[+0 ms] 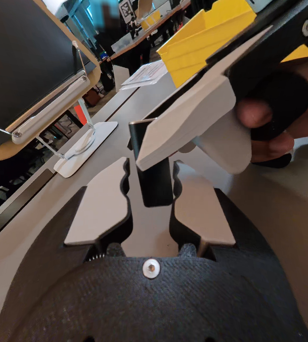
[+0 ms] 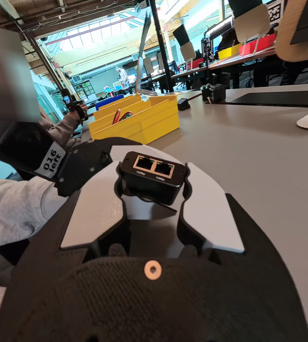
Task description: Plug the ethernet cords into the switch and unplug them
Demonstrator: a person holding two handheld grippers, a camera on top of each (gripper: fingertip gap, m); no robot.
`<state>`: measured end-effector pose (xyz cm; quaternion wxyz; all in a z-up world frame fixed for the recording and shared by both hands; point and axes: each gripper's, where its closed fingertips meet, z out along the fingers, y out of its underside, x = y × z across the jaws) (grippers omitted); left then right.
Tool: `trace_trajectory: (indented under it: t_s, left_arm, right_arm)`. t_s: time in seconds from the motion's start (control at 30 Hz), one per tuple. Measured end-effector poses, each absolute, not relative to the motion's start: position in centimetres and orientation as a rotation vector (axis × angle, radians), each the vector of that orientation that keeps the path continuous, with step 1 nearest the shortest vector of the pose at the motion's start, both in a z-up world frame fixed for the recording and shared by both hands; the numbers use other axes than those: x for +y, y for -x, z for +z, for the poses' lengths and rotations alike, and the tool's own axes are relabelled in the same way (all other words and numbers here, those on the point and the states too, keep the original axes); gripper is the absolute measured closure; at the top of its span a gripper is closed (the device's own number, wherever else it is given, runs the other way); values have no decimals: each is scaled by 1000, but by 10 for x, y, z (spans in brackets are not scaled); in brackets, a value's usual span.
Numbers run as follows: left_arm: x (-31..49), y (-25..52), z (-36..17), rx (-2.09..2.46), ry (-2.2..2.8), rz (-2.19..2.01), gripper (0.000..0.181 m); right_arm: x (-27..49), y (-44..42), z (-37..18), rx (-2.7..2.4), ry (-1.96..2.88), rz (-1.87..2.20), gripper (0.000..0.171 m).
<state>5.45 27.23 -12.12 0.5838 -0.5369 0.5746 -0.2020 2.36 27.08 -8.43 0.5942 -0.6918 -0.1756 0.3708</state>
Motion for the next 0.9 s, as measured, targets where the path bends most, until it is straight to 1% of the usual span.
trace_trajectory:
  t_s: [0.1,0.13,0.23,0.67,0.9]
  left_arm:
    - [267,-55,-120,1363,1221,-466,152]
    - [267,-55,-120,1364,1215,-452,153]
    - [271,-53,-118,1363,1189,-391,155]
    - [279,-49,-112,1330,1207,-342,155]
    - [302,-36,-109,1204,1330,-440,155]
  right_arm:
    - [268,-19,-87,-504,1605,758,107]
    - [268,-18,-88,-533,1601,720,107]
    - [267,-18,-88,-566,1589,660,107]
    - [268,-20,-81,-536,1523,678,106]
    - [275,-37,-74,-425,1516,731,110]
